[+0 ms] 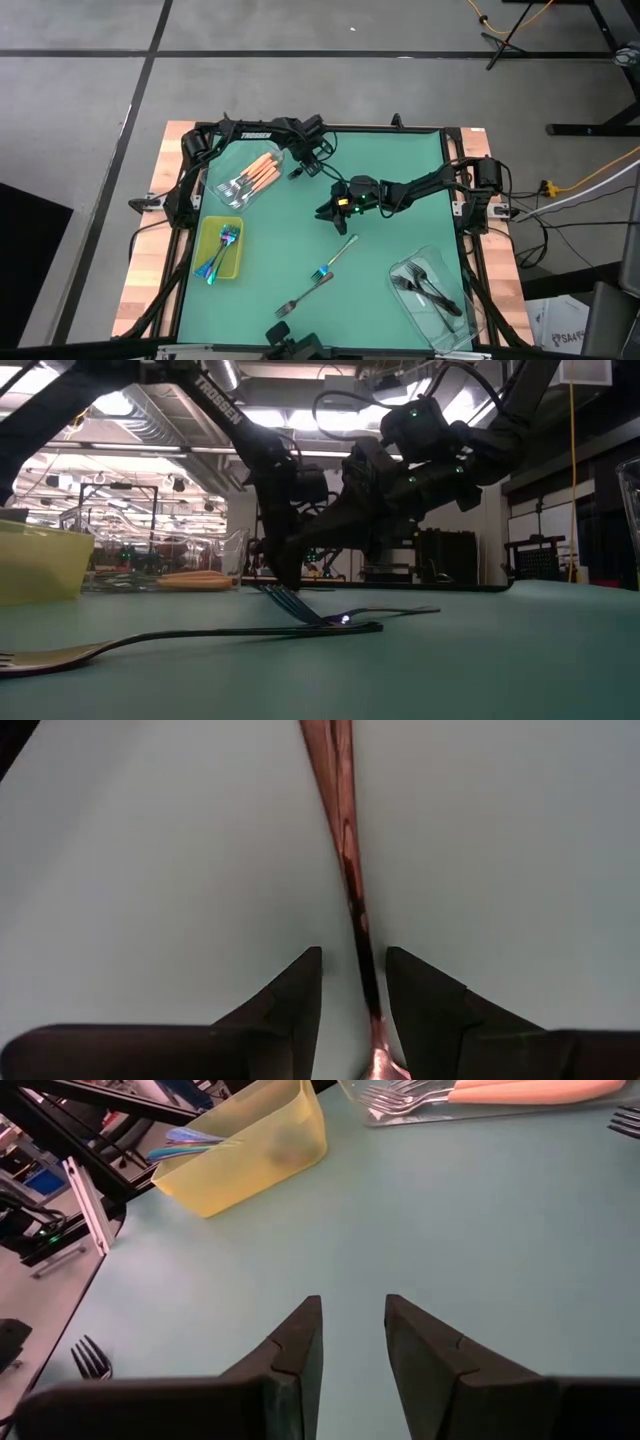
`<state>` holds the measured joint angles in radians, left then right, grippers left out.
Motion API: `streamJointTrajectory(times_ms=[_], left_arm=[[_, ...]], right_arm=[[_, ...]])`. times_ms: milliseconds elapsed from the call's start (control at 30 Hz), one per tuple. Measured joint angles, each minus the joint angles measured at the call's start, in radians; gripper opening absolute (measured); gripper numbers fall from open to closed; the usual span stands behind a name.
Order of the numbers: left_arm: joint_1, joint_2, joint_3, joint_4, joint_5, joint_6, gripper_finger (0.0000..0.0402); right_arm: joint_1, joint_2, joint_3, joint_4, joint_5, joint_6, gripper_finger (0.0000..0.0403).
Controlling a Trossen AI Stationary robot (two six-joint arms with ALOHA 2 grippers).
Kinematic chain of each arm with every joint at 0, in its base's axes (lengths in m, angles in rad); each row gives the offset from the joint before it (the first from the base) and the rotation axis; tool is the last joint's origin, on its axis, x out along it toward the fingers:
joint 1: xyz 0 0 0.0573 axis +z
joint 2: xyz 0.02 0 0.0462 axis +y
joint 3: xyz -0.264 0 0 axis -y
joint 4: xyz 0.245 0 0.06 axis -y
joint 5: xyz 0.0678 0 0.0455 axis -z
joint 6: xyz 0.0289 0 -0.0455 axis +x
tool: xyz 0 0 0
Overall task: Sort silverware by color (type)
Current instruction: Put the black fork in the bottom transparent bin
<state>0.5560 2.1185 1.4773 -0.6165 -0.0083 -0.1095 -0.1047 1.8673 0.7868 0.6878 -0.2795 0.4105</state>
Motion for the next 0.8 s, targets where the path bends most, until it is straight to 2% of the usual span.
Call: streamJointTrajectory(times_ms=[500, 667, 800], left_arm=[[-0.009, 0.015, 0.002, -0.003, -0.011, 0.009, 0.0107], [-0.009, 0.015, 0.001, -0.003, -0.012, 0.009, 0.0091], [-0.009, 0.016, 0.001, -0.002, -0.013, 0.008, 0.0070]], right_arm=[[0.000, 0.000, 0.000, -0.009, 0.006, -0.001, 0.0099], [0.000, -0.004, 0.000, -0.015, -0.050, -0.001, 0.0099], [0.000, -0.043, 0.000, -0.052, -0.055, -0.012, 0.0099]])
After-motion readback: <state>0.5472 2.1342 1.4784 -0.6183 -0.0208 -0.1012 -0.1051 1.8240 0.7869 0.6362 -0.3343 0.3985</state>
